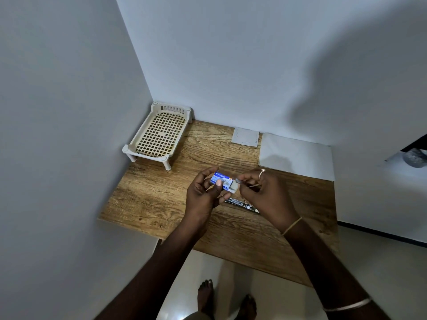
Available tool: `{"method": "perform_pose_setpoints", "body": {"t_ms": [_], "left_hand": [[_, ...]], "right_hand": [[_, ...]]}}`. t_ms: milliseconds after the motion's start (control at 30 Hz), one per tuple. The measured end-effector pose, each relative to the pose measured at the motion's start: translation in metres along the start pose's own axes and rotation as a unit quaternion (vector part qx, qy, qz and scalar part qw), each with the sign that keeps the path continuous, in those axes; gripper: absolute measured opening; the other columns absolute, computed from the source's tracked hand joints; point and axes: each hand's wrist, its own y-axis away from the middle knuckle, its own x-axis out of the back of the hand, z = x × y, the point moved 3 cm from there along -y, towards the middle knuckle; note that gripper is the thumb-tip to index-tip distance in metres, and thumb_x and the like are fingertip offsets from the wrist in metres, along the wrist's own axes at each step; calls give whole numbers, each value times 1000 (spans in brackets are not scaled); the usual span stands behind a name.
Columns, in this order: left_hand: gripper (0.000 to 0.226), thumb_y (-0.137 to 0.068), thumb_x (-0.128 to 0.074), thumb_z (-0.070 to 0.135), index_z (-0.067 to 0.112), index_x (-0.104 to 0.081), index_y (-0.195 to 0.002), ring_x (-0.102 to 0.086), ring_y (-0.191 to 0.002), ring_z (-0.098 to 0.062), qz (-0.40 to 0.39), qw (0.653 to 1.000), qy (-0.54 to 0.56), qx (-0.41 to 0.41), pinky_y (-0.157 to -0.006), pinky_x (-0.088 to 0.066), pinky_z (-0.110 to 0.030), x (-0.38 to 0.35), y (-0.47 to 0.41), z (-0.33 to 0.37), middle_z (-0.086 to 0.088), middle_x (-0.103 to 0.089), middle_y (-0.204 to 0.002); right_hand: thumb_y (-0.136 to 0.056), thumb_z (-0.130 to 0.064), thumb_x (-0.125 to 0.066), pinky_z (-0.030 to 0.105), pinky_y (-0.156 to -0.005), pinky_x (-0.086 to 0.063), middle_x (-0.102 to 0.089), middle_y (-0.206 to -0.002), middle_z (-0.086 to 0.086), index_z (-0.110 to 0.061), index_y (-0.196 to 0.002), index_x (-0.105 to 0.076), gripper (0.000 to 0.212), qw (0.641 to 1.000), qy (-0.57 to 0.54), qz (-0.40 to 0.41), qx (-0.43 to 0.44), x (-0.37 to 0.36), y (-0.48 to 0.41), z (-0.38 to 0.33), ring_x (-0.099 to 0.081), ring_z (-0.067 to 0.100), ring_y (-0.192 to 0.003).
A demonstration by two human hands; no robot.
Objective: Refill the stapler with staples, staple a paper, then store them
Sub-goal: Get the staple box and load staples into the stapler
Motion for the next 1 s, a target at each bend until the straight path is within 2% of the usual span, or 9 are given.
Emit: {"method": "perform_pose_setpoints", "body": {"t_ms": [100,267,400,567,767,1000], "left_hand": [[25,-96,-66,6,19,-73,-116,-74,-100,-27,-3,1000,1,21,-80,-61,-39,-2,1,-1,-11,-76,-105],[23,-89,-75,6,10,-75,-111,-74,-103,-31,11,999,-2,35,-79,-61,-36,-2,2,-1,-16,-76,-110],[26,-85,-79,2,9,-74,-109,-75,-99,-31,13,999,-1,32,-78,-61,-35,-3,2,-2,-15,-78,-103],[30,-83,-79,1,7,-73,-112,-75,-99,-32,17,999,-7,26,-80,-62,-36,-3,0,-3,-18,-77,-103],[27,-84,-79,2,12,-76,-108,-76,-94,-30,12,1000,-7,13,-78,-62,-35,-4,-3,-2,-16,-78,-101],[28,-82,-81,2,11,-76,-108,-76,-94,-29,30,999,-2,18,-76,-61,-32,-3,-5,1,-16,-78,-102]], "right_hand": [[-82,-7,-73,5,-69,-45,-75,-90,-10,-17,-100,-80,21,999,46,-2,25,-6,1,-5,-67,-4,-79],[-84,-9,-75,16,-71,-55,-75,-90,-11,-19,-98,-76,17,999,45,19,22,-7,5,-2,-70,-1,-80],[-84,-8,-76,12,-72,-55,-76,-91,-8,-16,-101,-76,19,998,49,26,43,-9,8,-4,-70,0,-81],[-84,-7,-77,5,-74,-50,-77,-93,-7,-15,-102,-76,20,997,52,29,45,-8,7,-5,-71,-1,-83],[-84,-6,-77,14,-80,-56,-78,-96,-6,-16,-104,-76,23,995,65,54,53,-6,11,-3,-72,1,-88],[-83,-4,-78,1,-77,-47,-76,-94,-8,-18,-105,-75,27,994,70,68,49,-2,15,-4,-70,-1,-84]]}}
